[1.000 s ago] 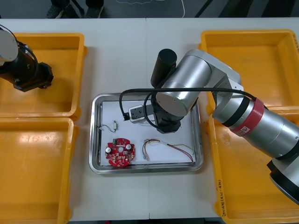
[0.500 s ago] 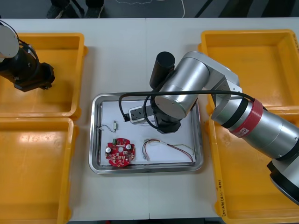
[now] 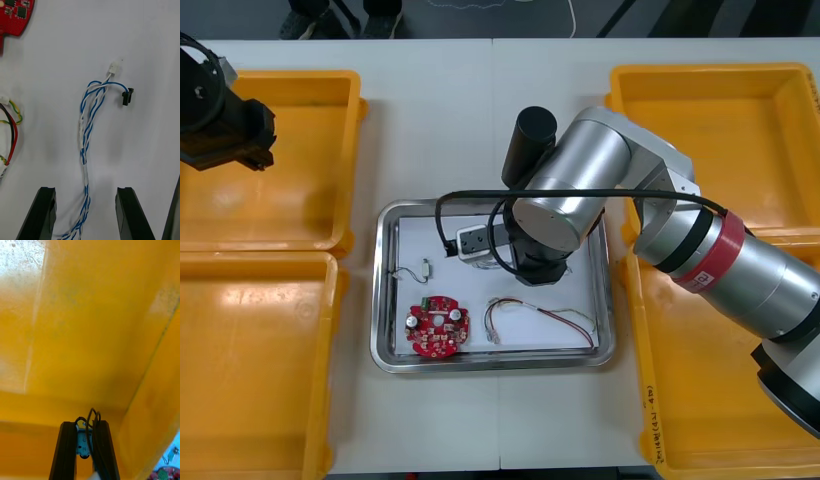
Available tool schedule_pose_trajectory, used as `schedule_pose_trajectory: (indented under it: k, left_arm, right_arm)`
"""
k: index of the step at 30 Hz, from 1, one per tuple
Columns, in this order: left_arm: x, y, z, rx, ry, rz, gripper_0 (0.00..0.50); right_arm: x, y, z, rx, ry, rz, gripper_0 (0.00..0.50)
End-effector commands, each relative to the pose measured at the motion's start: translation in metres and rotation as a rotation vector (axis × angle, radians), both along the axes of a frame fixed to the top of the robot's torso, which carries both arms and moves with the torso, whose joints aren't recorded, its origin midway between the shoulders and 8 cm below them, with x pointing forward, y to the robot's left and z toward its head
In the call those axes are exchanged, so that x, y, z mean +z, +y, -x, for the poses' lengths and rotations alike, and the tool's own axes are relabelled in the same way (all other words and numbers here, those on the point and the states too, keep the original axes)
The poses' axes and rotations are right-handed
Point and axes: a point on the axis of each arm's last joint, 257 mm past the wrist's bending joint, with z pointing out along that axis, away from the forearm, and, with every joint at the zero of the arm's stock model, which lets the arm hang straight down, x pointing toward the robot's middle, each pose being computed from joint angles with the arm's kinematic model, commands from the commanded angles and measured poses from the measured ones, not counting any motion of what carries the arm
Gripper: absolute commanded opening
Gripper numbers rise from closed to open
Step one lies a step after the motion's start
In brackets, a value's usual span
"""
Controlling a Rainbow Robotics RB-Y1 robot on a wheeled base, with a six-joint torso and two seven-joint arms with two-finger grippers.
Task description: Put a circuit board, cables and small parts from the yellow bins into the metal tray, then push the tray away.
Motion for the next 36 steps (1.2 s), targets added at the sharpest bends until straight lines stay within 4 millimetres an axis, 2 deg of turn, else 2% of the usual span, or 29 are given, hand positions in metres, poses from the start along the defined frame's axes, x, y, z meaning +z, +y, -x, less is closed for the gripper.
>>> schedule_pose_trajectory:
  k: [1,5,9,14,16,19,24,30,36]
  left_arm:
    - [0.038,0.021,0.016,-0.035,-0.031,-0.066,0.0]
    - [0.05,0.017,0.028,-0.048,-0.021,-0.071,0.0]
    - [0.059,0.01,0.041,-0.067,-0.01,-0.093,0.0]
    - [0.073,-0.005,0.039,-0.096,-0.06,-0.107,0.0]
    - [0.077,-0.016,0.039,-0.112,-0.082,-0.105,0.0]
    - [0.08,-0.031,0.038,-0.106,-0.103,-0.085,0.0]
    - [0.075,-0.062,0.041,-0.094,-0.112,-0.058,0.0]
    - [0.067,-0.099,0.051,-0.089,-0.116,-0.06,0.0]
    - [0.058,-0.132,0.061,-0.09,-0.115,-0.046,0.0]
  right_arm:
    - [0.046,0.006,-0.007,-0.036,-0.01,-0.076,0.46]
    - [0.059,0.003,-0.001,-0.05,0.026,-0.103,0.46]
    - [0.078,-0.01,0.003,-0.08,0.044,-0.112,0.461]
    - [0.098,-0.03,0.007,-0.129,0.062,-0.115,0.46]
    - [0.108,-0.042,0.01,-0.157,0.067,-0.114,0.461]
    - [0.121,-0.048,0.011,-0.206,0.057,-0.153,0.459]
    - [0.139,-0.059,0.017,-0.275,0.044,-0.203,0.46]
    - [0.143,-0.078,0.026,-0.364,0.093,-0.243,0.459]
    - [0.143,-0.116,0.029,-0.469,0.099,-0.27,0.46]
